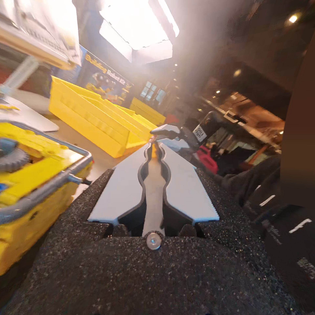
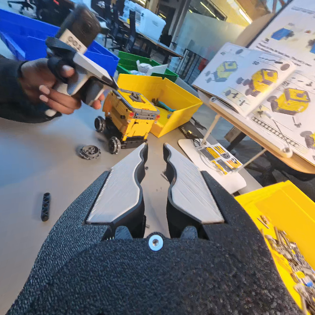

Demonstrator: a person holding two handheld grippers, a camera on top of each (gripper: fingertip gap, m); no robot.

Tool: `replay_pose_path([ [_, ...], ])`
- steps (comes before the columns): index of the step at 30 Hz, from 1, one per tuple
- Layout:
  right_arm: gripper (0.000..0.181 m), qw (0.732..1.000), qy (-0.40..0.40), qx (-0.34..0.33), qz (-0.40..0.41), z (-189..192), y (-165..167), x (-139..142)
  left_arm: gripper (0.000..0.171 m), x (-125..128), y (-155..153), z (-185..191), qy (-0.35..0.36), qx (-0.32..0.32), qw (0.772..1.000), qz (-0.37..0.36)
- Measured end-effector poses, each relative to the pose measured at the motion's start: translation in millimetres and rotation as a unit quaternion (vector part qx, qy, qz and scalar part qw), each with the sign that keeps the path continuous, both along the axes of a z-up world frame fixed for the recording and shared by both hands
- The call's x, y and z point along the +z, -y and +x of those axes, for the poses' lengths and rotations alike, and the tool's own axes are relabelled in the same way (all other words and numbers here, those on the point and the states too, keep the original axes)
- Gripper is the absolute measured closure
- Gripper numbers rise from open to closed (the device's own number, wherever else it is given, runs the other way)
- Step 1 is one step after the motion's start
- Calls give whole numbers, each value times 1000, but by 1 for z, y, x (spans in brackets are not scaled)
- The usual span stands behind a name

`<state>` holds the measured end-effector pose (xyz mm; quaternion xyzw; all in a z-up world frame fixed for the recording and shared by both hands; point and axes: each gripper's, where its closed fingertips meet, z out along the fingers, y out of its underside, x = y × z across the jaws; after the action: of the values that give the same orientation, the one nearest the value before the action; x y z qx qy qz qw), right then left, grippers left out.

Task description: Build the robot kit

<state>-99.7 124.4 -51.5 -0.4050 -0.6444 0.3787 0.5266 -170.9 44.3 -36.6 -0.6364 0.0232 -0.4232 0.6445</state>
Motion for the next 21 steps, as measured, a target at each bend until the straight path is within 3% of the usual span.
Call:
replay_pose_path([
  [3,181,1000,14,-22,-3,11,-20,-2,154,-6,3,-19,-94,51,994,-1],
  [6,181,998,48,-19,-26,14,-27,-17,152,-11,5,-28,-130,71,989,-6],
  [12,163,979,197,10,-46,15,-16,-85,151,-31,1,-21,-191,70,979,-28],
  [14,162,970,234,18,-62,18,-14,-103,149,-42,-1,-21,-250,89,964,-34],
  [17,157,958,273,19,-81,24,-14,-118,143,-57,-5,-30,-363,136,921,-43],
  [19,154,952,292,12,-85,26,-15,-124,144,-61,-6,-32,-400,154,902,-42],
  [21,151,945,315,3,-90,29,-16,-131,139,-63,-6,-31,-409,157,898,-43],
])
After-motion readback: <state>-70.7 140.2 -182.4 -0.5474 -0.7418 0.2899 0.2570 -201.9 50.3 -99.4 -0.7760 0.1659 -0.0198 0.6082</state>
